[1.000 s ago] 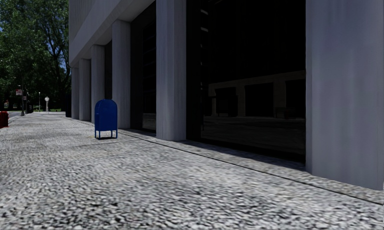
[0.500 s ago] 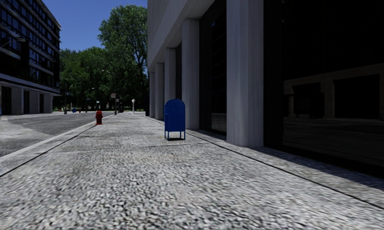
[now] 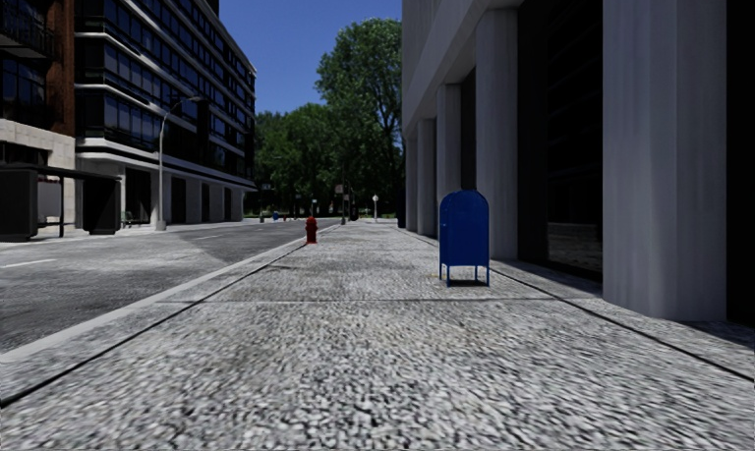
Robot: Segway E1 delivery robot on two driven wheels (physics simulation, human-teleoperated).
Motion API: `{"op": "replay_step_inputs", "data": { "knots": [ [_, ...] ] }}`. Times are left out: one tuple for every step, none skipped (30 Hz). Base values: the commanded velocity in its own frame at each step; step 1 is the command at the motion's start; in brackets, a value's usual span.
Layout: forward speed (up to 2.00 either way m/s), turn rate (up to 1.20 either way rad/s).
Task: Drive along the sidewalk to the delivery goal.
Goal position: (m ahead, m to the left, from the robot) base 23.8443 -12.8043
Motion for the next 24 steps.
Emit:
{"op": "replay_step_inputs", "data": {
  "knots": [
    [1.40, 0.00],
    [1.40, 0.00],
    [1.40, 0.00],
    [1.40, 0.00],
    [1.40, 0.00],
    [1.40, 0.00],
    [1.40, 0.00],
    [1.40, 0.00],
    [1.40, 0.00],
    [1.44, 0.00],
    [1.44, 0.00],
    [2.00, 0.00],
    [2.00, 0.00],
    [2.00, 0.00],
    [2.00, 0.00],
    [2.00, 0.00],
    [2.00, 0.00],
    [2.00, 0.00],
    [2.00, 0.00],
    [2.00, 0.00],
    [2.00, 0.00],
    [2.00, 0.00],
    [2.00, 0.00],
    [2.00, 0.00]
  ]
}}
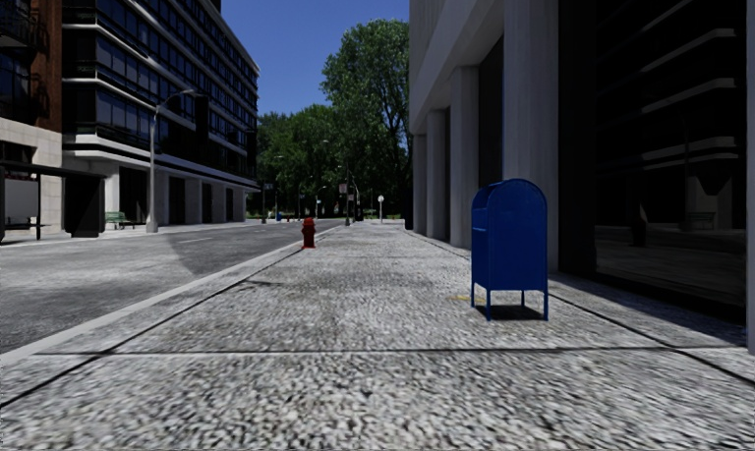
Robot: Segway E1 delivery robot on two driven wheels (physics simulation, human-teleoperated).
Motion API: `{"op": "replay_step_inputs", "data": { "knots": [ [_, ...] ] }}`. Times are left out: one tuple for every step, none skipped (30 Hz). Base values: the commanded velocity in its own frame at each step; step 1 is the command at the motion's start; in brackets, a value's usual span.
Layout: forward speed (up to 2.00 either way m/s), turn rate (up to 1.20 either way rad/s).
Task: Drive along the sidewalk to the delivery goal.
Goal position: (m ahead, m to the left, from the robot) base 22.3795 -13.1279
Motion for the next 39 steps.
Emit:
{"op": "replay_step_inputs", "data": {
  "knots": [
    [2.00, 0.00],
    [2.00, 0.00],
    [2.00, 0.00],
    [2.00, 0.00],
    [2.00, 0.00],
    [2.00, 0.00],
    [2.00, 0.00],
    [2.00, 0.00],
    [2.00, 0.00],
    [2.00, 0.00],
    [2.00, 0.00],
    [2.00, 0.00],
    [2.00, 0.00],
    [2.00, 0.00],
    [2.00, 0.00],
    [2.00, 0.00],
    [2.00, 0.00],
    [2.00, 0.00],
    [2.00, 0.00],
    [2.00, 0.00],
    [2.00, 0.00],
    [2.00, 0.00],
    [2.00, 0.00],
    [2.00, 0.00],
    [2.00, 0.00],
    [2.00, 0.00],
    [2.00, 0.00],
    [2.00, 0.00],
    [2.00, 0.00],
    [2.00, 0.00],
    [2.00, 0.00],
    [2.00, 0.00],
    [2.00, 0.00],
    [2.00, 0.00],
    [2.00, 0.00],
    [2.00, 0.00],
    [2.00, 0.00],
    [2.00, 0.00],
    [2.00, 0.00]
  ]
}}
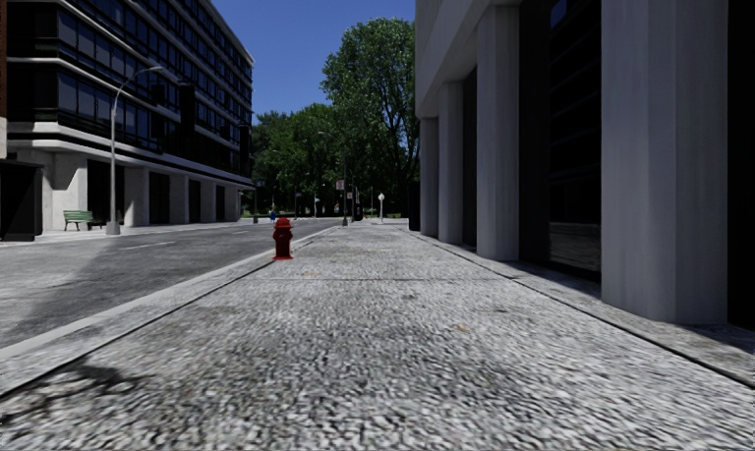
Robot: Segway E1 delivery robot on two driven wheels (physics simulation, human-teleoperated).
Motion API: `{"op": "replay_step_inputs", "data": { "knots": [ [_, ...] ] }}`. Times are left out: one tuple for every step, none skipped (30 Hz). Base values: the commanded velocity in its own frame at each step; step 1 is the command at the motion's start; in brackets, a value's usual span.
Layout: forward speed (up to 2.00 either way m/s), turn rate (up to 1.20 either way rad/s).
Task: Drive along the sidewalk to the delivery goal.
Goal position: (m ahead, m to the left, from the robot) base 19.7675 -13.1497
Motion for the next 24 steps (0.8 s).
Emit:
{"op": "replay_step_inputs", "data": {
  "knots": [
    [2.00, 0.00],
    [2.00, 0.00],
    [2.00, 0.00],
    [2.00, 0.00],
    [2.00, 0.00],
    [2.00, 0.00],
    [2.00, 0.00],
    [2.00, 0.00],
    [2.00, 0.00],
    [2.00, 0.00],
    [2.00, 0.00],
    [2.00, 0.00],
    [2.00, 0.00],
    [2.00, 0.00],
    [2.00, 0.00],
    [2.00, 0.00],
    [2.00, 0.00],
    [2.00, 0.00],
    [2.00, 0.00],
    [2.00, 0.00],
    [2.00, 0.00],
    [2.00, 0.00],
    [2.00, 0.00],
    [2.00, 0.00]
  ]
}}
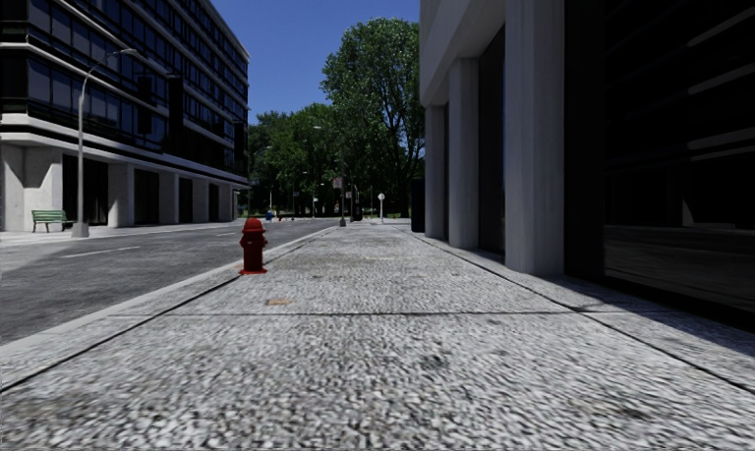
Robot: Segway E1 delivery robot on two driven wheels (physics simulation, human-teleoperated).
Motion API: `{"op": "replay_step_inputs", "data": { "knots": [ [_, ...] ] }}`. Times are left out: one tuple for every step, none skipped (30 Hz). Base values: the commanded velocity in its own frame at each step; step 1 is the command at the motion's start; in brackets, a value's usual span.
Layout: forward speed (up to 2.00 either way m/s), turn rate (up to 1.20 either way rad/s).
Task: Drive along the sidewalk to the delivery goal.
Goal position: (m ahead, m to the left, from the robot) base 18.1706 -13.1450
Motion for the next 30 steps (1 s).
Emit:
{"op": "replay_step_inputs", "data": {
  "knots": [
    [2.00, 0.00],
    [2.00, 0.00],
    [2.00, 0.00],
    [2.00, 0.00],
    [2.00, 0.00],
    [2.00, 0.00],
    [2.00, 0.00],
    [2.00, 0.00],
    [2.00, 0.00],
    [2.00, 0.00],
    [2.00, 0.00],
    [2.00, 0.00],
    [2.00, 0.00],
    [2.00, 0.00],
    [2.00, 0.00],
    [2.00, 0.00],
    [2.00, 0.00],
    [2.00, 0.00],
    [2.00, 0.00],
    [2.00, 0.00],
    [2.00, 0.00],
    [2.00, 0.00],
    [2.00, 0.00],
    [2.00, 0.00],
    [2.00, 0.00],
    [2.00, 0.00],
    [2.00, 0.00],
    [2.00, 0.00],
    [2.00, 0.00],
    [2.00, 0.00]
  ]
}}
